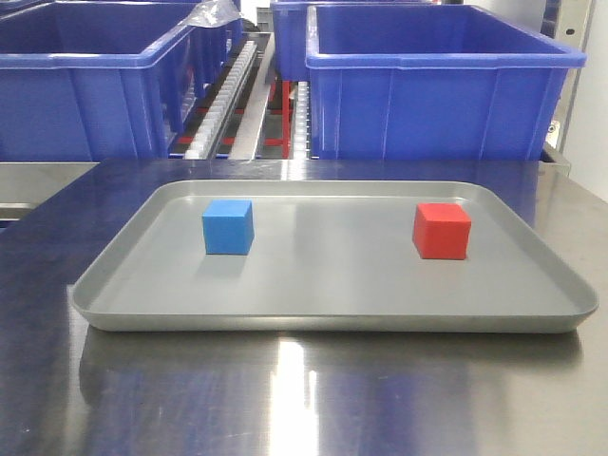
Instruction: Sort and place red and blue blocks on shelf
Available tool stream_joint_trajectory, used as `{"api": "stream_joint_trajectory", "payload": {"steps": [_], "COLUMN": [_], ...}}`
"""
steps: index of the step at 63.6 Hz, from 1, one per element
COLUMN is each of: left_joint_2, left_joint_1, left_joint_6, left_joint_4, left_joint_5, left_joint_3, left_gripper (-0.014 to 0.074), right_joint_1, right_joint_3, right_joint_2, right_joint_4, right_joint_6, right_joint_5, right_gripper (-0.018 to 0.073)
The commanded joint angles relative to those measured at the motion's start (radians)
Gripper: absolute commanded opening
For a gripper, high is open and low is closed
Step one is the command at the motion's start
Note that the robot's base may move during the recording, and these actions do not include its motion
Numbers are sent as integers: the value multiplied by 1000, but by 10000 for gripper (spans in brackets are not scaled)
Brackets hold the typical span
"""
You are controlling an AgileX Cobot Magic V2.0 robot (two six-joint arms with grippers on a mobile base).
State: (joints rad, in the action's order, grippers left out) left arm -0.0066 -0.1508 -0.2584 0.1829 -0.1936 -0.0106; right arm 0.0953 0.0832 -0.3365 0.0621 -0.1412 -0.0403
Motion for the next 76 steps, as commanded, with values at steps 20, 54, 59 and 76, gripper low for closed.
{"api": "stream_joint_trajectory", "payload": {"steps": [20, 54, 59, 76], "left_joint_2": [-21, -21, -21, -21], "left_joint_1": [-7, -7, -7, -7], "left_joint_6": [-2, -2, -2, -2], "left_joint_4": [2, 2, 2, 2], "left_joint_5": [81, 81, 81, 81], "left_joint_3": [-27, -27, -27, -27], "left_gripper": [125, 125, 125, 125], "right_joint_1": [-1, -1, -1, -1], "right_joint_3": [316, 686, 702, 755], "right_joint_2": [-297, -595, -636, -738], "right_joint_4": [-3, -112, -112, -160], "right_joint_6": [5, 5, 5, 5], "right_joint_5": [71, -358, -383, -474], "right_gripper": [57, 57, 57, 57]}}
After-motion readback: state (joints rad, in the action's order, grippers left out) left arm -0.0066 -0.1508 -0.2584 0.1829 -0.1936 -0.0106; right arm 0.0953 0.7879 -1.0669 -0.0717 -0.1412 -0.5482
